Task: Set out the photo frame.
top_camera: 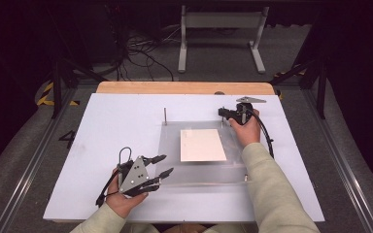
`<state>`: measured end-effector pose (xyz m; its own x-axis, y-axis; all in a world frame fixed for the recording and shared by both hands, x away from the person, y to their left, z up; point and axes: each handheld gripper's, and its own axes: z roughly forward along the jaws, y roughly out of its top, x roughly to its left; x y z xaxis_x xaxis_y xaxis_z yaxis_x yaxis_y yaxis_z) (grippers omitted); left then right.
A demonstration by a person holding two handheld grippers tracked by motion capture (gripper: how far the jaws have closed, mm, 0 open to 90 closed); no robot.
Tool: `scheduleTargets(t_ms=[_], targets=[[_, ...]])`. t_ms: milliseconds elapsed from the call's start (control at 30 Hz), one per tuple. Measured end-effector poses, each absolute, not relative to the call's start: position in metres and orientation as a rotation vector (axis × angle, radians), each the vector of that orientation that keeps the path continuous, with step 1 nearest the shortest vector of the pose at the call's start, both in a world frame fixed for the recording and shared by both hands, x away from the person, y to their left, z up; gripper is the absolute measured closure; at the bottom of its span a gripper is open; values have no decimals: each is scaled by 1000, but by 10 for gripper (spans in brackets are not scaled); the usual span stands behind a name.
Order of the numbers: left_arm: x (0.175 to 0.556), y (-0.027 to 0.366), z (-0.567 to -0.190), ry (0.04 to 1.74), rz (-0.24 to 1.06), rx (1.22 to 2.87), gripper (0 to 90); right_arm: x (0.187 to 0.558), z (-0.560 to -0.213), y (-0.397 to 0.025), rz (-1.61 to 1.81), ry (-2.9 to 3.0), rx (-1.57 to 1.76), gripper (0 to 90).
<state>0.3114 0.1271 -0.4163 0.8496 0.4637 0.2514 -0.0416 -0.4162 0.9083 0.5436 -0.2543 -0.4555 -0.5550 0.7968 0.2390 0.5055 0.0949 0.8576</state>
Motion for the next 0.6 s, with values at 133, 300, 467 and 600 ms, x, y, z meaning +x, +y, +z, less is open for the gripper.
scheduleTargets(t_ms=[133,300,467,600], targets=[[312,128,-415,319,568,1933,529,537,-454,-258,1427,2088,1320,786],[315,128,-412,316,557,1937,525,522,-445,-270,1438,2064,1303,742],[317,129,-409,319,543,1938,522,503,-429,-280,1463,2072,1263,734],[319,130,-408,319,532,1944,518,485,-417,-286,1470,2093,1212,732]])
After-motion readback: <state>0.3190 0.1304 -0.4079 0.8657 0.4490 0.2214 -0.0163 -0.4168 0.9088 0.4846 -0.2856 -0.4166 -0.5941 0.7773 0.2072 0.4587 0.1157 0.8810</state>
